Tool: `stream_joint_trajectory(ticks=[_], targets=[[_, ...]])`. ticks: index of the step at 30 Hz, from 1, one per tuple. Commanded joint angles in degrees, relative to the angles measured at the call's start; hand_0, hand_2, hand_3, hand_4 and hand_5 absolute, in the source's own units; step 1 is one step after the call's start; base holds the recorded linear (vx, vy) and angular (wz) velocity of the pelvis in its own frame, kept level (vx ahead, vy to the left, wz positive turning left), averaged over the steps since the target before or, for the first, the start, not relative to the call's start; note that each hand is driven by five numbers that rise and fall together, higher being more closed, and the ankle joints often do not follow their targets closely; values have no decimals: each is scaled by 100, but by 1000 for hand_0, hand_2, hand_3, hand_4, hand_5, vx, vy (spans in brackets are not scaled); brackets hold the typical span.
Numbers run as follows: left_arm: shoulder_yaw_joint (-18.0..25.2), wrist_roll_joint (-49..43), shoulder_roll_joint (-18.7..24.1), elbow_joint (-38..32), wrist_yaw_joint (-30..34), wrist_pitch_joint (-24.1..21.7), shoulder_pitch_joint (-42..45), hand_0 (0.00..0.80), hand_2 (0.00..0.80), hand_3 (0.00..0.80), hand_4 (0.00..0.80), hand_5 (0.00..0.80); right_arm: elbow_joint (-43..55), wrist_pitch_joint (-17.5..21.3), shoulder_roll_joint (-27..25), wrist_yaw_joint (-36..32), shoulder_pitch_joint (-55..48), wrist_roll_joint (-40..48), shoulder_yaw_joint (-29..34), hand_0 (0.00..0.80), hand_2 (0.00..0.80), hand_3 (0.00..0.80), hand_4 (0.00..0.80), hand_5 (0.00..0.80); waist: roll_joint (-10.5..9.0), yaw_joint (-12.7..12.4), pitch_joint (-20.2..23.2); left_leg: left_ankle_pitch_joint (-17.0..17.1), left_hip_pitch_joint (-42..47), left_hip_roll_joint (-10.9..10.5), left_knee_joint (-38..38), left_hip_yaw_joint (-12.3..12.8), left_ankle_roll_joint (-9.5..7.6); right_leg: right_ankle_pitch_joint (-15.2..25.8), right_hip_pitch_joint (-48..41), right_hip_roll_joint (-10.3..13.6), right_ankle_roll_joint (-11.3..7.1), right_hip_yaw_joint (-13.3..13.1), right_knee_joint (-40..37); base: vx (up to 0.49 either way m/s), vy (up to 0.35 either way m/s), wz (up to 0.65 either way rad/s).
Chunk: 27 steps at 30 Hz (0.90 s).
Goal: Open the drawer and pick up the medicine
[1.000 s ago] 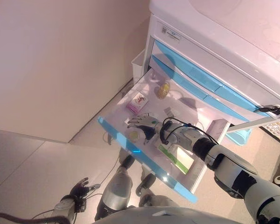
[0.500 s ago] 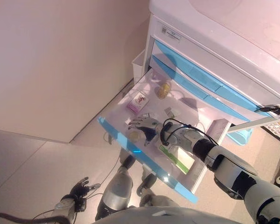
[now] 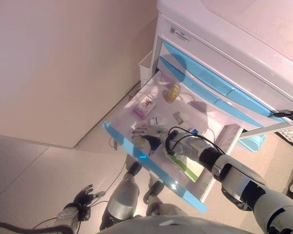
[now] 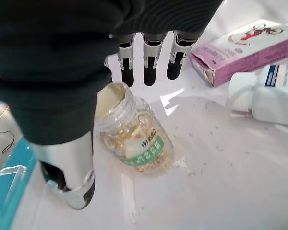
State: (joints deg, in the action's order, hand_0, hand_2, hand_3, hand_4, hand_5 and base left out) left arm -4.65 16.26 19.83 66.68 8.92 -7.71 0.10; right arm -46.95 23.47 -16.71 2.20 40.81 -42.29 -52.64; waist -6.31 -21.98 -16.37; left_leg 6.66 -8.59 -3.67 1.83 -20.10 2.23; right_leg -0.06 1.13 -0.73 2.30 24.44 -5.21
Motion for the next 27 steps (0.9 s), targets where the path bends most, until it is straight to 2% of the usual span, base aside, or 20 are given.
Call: stream_joint_trajectory(ticks=[1,21,22,23,25,27], targets=[[-188,139,60,321,30,-121,-98,0,0,0,0,0,130,92,274,236,29,0,-118,0,0,0,0,0,-40,-63,-57,-183,-58,-223,289,37,-67,-302,-51,23,-324,-301,458,0,0,0],[-252,201,46,332,4,-130,-173,0,0,0,0,0,-113,1,382,324,48,-137,-81,0,0,0,0,0,-28,-86,-69,-187,-80,-250,284,13,-88,-298,-21,58,-338,-257,481,1,0,1],[-253,201,44,324,-2,-128,-173,0,0,0,0,0,-115,-16,384,338,38,-158,-88,238,238,238,238,238,-27,-88,-76,-189,-75,-254,284,5,-92,-298,-23,58,-341,-252,484,33,-2,2],[-247,185,40,319,-8,-132,-163,0,0,0,0,0,-118,-16,381,350,32,-186,-88,590,590,590,590,590,-28,-89,-75,-190,-69,-251,284,4,-92,-299,-29,58,-341,-253,484,0,0,0],[-251,180,35,311,-16,-134,-155,0,0,0,0,0,-118,-17,371,362,20,-196,-87,781,781,781,781,781,-30,-92,-76,-190,-67,-254,283,4,-95,-298,-33,57,-342,-253,484,0,0,0],[-257,196,46,312,2,-151,-158,0,0,0,0,0,-114,-24,371,352,31,-159,-93,800,800,800,800,800,-27,-94,-85,-183,-76,-260,287,-1,-98,-289,-28,53,-340,-251,472,0,0,0]])
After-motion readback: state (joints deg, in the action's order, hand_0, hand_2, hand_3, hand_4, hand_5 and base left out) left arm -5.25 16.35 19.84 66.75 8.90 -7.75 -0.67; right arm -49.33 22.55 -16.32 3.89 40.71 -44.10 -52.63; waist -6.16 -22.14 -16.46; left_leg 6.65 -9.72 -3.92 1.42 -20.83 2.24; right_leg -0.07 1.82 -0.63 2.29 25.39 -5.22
